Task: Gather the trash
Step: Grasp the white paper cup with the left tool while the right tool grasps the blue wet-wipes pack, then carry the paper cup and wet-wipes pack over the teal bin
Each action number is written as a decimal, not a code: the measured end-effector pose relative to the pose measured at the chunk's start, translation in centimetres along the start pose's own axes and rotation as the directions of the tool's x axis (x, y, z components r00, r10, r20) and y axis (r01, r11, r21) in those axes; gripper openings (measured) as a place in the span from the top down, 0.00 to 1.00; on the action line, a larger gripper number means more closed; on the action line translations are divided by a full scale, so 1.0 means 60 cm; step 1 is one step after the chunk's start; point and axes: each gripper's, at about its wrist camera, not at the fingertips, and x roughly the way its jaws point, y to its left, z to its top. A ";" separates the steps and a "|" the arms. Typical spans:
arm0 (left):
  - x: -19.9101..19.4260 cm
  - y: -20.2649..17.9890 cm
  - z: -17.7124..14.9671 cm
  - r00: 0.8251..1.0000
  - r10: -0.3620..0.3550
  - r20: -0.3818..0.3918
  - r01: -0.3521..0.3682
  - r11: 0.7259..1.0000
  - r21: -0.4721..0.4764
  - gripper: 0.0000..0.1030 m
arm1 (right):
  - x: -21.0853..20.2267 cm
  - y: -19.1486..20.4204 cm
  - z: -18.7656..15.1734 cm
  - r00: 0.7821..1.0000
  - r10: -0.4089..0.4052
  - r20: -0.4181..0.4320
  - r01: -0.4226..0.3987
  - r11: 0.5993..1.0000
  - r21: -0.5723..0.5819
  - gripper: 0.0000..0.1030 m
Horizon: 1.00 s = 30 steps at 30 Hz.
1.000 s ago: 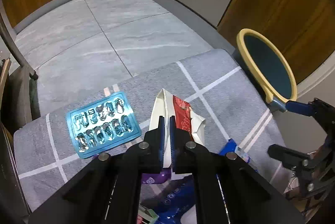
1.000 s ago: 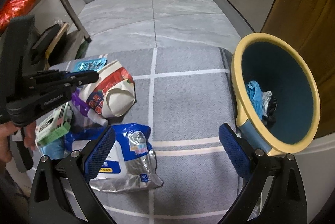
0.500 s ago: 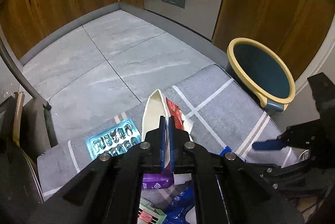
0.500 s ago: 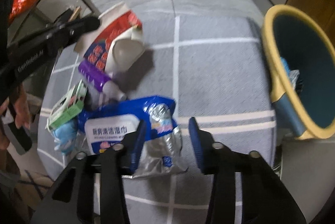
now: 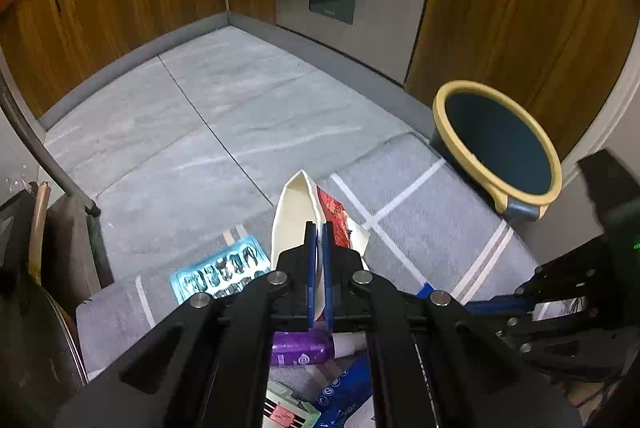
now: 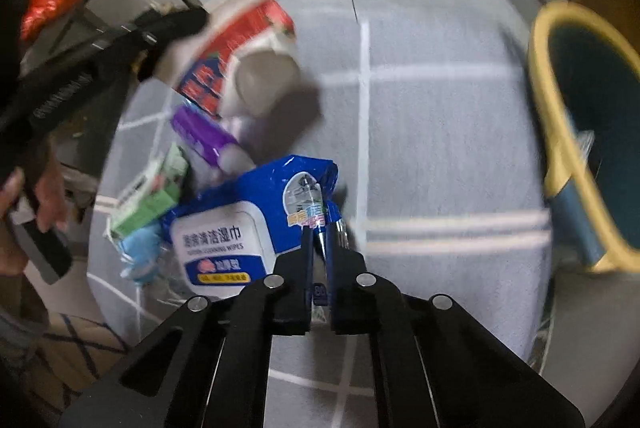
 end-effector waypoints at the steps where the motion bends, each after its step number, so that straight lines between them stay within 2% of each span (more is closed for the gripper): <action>1: -0.003 -0.001 0.003 1.000 0.001 0.008 -0.001 1.000 0.001 0.97 | -0.010 0.005 0.004 1.000 0.002 0.020 -0.002 1.000 -0.009 0.95; 7: -0.029 -0.010 0.018 0.998 -0.001 0.061 -0.001 1.000 0.020 0.97 | -0.087 0.027 0.024 0.985 0.004 0.171 0.008 0.998 -0.068 0.97; 15: -0.069 -0.018 0.039 0.991 -0.009 0.135 0.006 1.000 0.026 0.97 | -0.151 0.044 0.031 0.971 -0.025 0.237 0.063 0.986 -0.152 0.97; 20: -0.069 -0.017 0.040 0.991 -0.008 0.136 0.004 1.000 0.027 0.97 | -0.186 0.046 0.033 0.959 -0.046 0.279 0.101 0.978 -0.184 0.98; 26: -0.076 -0.012 0.041 0.990 -0.003 0.140 0.000 1.000 0.023 0.97 | -0.214 0.025 0.035 0.942 -0.075 0.326 0.133 0.978 -0.158 0.98; 30: -0.087 -0.009 0.045 0.987 -0.008 0.163 0.006 1.000 0.012 0.97 | -0.241 0.004 0.041 0.923 -0.102 0.371 0.155 0.981 -0.118 0.98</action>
